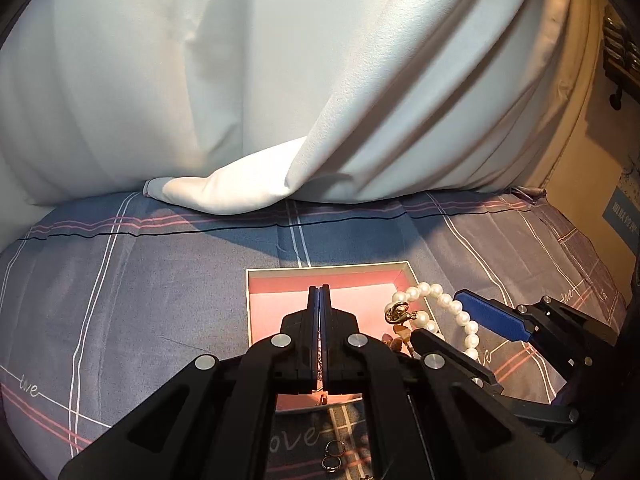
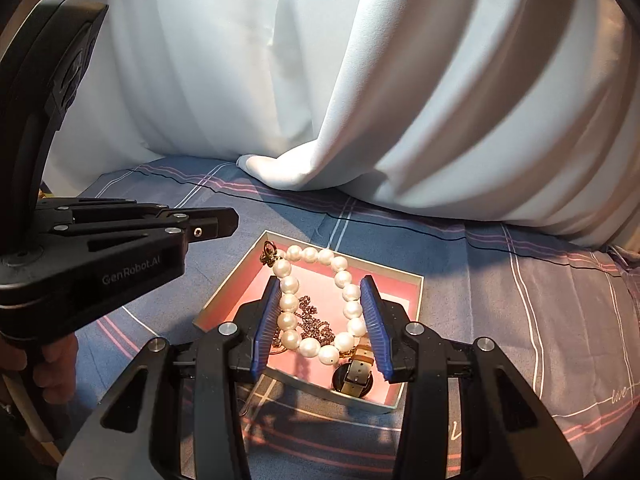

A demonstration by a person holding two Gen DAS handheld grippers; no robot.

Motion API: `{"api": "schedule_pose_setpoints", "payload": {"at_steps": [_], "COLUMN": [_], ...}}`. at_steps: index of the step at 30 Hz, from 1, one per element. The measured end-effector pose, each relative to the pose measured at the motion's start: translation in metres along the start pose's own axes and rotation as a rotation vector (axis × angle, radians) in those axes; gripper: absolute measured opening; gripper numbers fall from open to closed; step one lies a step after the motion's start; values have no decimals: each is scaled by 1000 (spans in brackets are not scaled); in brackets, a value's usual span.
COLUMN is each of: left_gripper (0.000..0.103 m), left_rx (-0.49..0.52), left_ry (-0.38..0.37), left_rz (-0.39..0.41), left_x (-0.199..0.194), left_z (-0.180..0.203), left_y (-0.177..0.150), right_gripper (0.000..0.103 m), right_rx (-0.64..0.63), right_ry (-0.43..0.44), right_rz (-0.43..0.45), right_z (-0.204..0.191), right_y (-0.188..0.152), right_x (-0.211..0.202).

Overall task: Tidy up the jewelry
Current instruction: 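Carry the pearl bracelet with the right gripper over the box, then open the right gripper to drop the bracelet into the box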

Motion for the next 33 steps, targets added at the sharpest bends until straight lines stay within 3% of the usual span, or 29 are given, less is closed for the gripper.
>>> {"api": "schedule_pose_setpoints", "payload": {"at_steps": [8,14,33], "left_gripper": [1,1,1], "left_rx": [-2,-12,4], "left_ry": [14,27,63], "left_rz": [-17,-56,-124], "left_x": [17,36,61], "left_z": [3,2,-1], "left_y": [11,8,-6], "right_gripper": [42,42,42], "right_rx": [18,20,-6], "right_ry": [-24,-38,-15], "right_rz": [-47,-120,-184], "right_z": [13,16,5], "right_y": [15,2,-7], "right_x": [17,40,63]}}
Point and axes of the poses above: each gripper's, at about its wrist camera, not at the fingertips, and x roughly the way its jaws point, z to its right, y to its top, the point moved 3 cm from there along x, roughly the way its jaws point, and after that the axes turned 3 degrees about y, right-handed, at the moved point
